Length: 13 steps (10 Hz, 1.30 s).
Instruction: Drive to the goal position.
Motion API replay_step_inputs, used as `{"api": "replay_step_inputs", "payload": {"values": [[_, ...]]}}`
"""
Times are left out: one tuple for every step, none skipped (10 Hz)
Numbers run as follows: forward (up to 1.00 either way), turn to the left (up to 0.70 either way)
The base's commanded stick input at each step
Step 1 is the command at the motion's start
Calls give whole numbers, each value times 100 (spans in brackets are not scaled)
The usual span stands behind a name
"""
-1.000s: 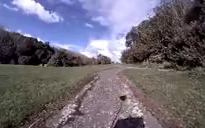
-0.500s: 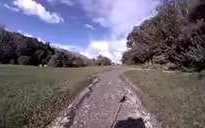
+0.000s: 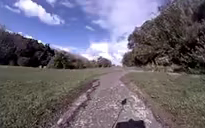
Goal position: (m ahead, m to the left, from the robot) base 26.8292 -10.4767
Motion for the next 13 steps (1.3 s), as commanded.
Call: {"api": "replay_step_inputs", "payload": {"values": [[70,1],[70,1],[70,1],[70,1],[70,-5],[70,-27],[70,-18],[70,1],[70,1],[70,1],[70,1],[70,1],[70,1]]}}
